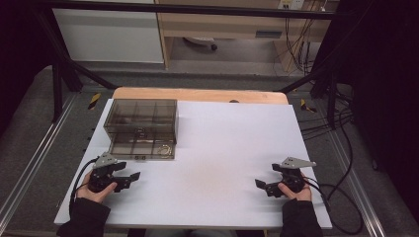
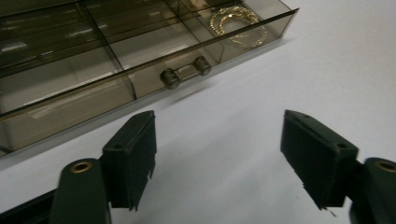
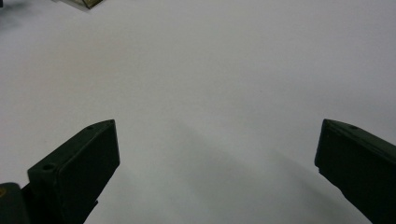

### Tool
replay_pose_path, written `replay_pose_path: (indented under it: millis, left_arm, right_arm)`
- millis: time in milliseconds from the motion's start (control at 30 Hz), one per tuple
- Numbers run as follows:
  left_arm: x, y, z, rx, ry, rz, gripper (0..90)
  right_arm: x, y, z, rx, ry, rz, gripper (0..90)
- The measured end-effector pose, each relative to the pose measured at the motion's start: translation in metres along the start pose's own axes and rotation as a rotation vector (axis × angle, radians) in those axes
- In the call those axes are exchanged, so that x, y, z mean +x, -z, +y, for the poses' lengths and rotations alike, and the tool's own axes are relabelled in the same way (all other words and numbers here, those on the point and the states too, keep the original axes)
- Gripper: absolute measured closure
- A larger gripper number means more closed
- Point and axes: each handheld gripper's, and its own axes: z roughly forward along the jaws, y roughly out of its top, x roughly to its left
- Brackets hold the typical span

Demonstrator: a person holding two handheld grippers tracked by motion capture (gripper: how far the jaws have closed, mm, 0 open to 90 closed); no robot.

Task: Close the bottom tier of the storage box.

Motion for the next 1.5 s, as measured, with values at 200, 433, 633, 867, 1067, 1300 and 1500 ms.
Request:
replay_pose_path:
  millis: [200, 433, 633, 867, 1067, 1300, 1500]
  left_arm:
    - [0.004, -0.002, 0.001, 0.002, 0.004, 0.022, 40.8]
    - [0.007, -0.002, 0.001, 0.008, 0.017, 0.037, 52.0]
    - [0.009, -0.002, 0.000, 0.012, 0.021, 0.051, 61.1]
    - [0.008, -0.001, 0.003, 0.004, 0.017, 0.073, 70.8]
    - [0.007, -0.005, 0.006, 0.020, 0.002, 0.077, 79.0]
    - [0.006, -0.010, 0.012, 0.039, -0.006, 0.084, 85.4]
    - [0.010, -0.014, 0.016, 0.044, -0.007, 0.101, 89.5]
  right_arm:
    - [0.000, -0.001, 0.000, 0.004, 0.001, -0.001, 0.5]
    - [0.000, -0.001, -0.001, 0.012, 0.006, -0.006, 0.5]
    - [0.000, -0.001, -0.001, 0.017, 0.008, -0.007, 0.5]
    - [0.001, -0.002, -0.001, 0.019, 0.009, -0.009, 0.5]
    - [0.001, -0.001, -0.001, 0.018, 0.012, -0.011, 0.5]
    - [0.001, -0.001, -0.001, 0.018, 0.013, -0.010, 0.5]
    - [0.001, -0.001, -0.001, 0.019, 0.014, -0.009, 0.5]
